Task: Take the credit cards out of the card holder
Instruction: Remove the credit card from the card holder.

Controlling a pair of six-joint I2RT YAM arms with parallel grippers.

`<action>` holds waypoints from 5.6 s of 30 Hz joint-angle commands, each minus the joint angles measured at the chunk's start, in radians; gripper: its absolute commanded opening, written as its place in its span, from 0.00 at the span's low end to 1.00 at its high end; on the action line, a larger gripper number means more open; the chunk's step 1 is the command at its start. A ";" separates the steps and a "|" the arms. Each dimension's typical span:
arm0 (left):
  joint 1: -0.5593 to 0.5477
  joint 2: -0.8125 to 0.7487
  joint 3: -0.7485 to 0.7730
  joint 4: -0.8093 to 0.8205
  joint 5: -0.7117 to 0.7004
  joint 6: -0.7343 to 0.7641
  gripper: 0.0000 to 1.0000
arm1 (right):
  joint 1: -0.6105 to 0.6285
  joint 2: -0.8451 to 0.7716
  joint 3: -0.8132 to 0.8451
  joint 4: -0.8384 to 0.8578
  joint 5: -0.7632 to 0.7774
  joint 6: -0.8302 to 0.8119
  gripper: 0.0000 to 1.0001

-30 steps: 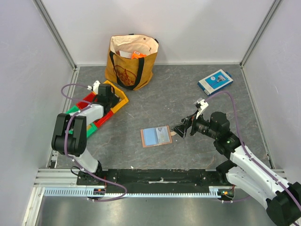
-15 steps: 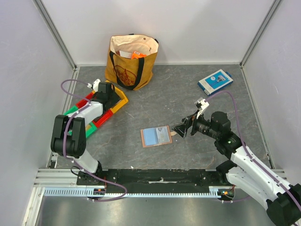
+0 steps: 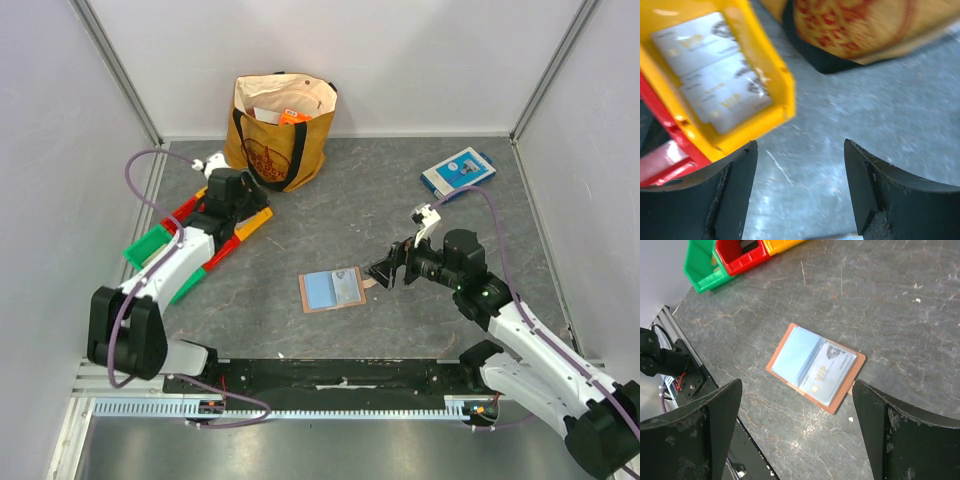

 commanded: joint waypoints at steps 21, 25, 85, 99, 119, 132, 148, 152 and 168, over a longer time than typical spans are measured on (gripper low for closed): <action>-0.639 -0.171 -0.277 0.059 0.070 -0.018 0.63 | 0.117 0.412 0.108 0.028 0.127 0.166 0.84; -0.639 -0.125 -0.312 0.089 0.070 -0.021 0.57 | 0.145 0.494 0.130 0.025 0.191 0.184 0.77; -0.640 -0.031 -0.386 0.079 0.077 -0.067 0.22 | 0.179 0.614 0.274 -0.137 0.084 0.117 0.39; -0.639 -0.027 -0.386 0.081 0.077 -0.067 0.21 | 0.188 0.652 0.317 -0.219 0.258 0.095 0.57; -0.640 -0.030 -0.384 0.079 0.082 -0.065 0.21 | 0.190 0.783 0.320 -0.168 0.199 0.094 0.38; -0.642 -0.030 -0.378 0.081 0.091 -0.064 0.21 | 0.199 0.728 0.357 -0.168 0.091 0.098 0.32; -0.640 -0.146 -0.439 0.122 0.057 -0.125 0.20 | 0.237 0.757 0.390 -0.117 -0.023 0.121 0.38; -0.640 -0.217 -0.473 0.124 0.016 -0.156 0.20 | 0.249 0.774 0.400 -0.114 -0.035 0.124 0.43; -0.640 -0.426 -0.538 0.113 -0.055 -0.197 0.20 | 0.262 0.671 0.383 -0.179 0.298 0.120 0.59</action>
